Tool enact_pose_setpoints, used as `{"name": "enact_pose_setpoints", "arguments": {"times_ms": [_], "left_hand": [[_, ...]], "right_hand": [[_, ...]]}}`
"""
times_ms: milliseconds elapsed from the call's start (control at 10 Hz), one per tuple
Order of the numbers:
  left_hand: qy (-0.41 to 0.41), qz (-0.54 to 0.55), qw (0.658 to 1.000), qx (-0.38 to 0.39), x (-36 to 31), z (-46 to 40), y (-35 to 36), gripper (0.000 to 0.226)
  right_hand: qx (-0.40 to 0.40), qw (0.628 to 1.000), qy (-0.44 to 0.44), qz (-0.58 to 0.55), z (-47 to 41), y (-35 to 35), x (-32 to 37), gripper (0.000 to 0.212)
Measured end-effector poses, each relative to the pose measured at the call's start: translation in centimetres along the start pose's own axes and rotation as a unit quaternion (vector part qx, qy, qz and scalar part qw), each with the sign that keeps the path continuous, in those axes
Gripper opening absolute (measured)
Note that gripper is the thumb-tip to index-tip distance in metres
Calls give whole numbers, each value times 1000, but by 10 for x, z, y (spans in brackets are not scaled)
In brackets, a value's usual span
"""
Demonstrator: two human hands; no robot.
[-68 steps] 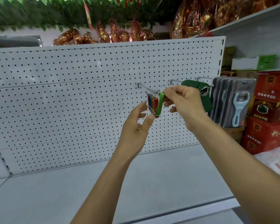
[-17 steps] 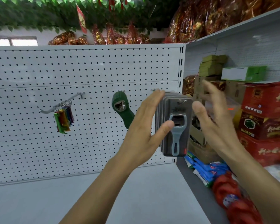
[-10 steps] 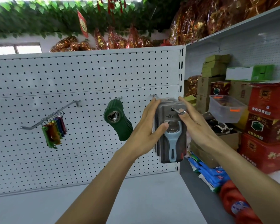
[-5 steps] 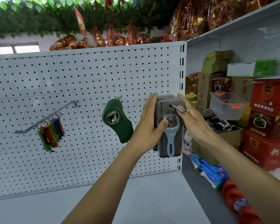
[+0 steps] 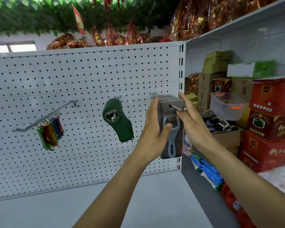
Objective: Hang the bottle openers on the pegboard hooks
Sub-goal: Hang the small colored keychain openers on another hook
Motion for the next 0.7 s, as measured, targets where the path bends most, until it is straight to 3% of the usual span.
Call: {"name": "enact_pose_setpoints", "arguments": {"times_ms": [300, 500, 700], "left_hand": [[-13, -5, 1000, 1, -9, 4, 1, 77], [7, -75, 997, -5, -16, 11, -5, 80], [12, -123, 991, -51, -28, 48, -22, 67]], "right_hand": [[-1, 1000, 11, 7, 6, -2, 3, 56], [12, 1000, 8, 24, 10, -3, -1, 70], [-20, 988, 0, 154, 42, -15, 2, 57]]}}
Point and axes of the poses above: each hand's wrist, its own z-axis away from the middle knuckle, its own y-axis out of the palm, x = y × z, the point moved 9 cm from there along -z, towards the middle knuckle, and after that the axes turned 7 degrees about z, right-handed, at the moved point
